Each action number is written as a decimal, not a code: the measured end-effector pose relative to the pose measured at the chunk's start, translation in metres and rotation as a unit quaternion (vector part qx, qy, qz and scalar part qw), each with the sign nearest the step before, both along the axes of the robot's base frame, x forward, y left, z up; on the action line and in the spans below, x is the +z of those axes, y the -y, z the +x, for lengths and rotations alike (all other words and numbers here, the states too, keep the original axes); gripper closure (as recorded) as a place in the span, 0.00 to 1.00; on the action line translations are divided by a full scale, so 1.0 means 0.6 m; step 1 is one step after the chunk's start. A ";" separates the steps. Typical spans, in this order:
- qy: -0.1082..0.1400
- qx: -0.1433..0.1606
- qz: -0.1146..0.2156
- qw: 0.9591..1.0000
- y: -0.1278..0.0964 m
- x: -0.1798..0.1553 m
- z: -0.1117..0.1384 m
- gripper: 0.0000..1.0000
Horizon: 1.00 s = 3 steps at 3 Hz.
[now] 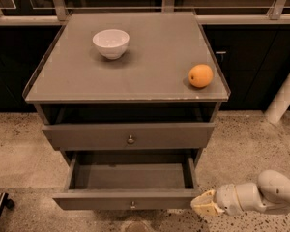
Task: Close middle drawer
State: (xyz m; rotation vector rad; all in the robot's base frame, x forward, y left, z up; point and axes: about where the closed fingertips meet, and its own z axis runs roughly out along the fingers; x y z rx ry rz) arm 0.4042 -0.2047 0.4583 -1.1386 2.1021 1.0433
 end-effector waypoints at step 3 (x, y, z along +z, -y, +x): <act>-0.029 -0.009 0.027 0.999 -0.014 -0.083 0.025 1.00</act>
Offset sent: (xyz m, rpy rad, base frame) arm 0.0215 0.0073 -0.0697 0.0648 0.0826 -0.0399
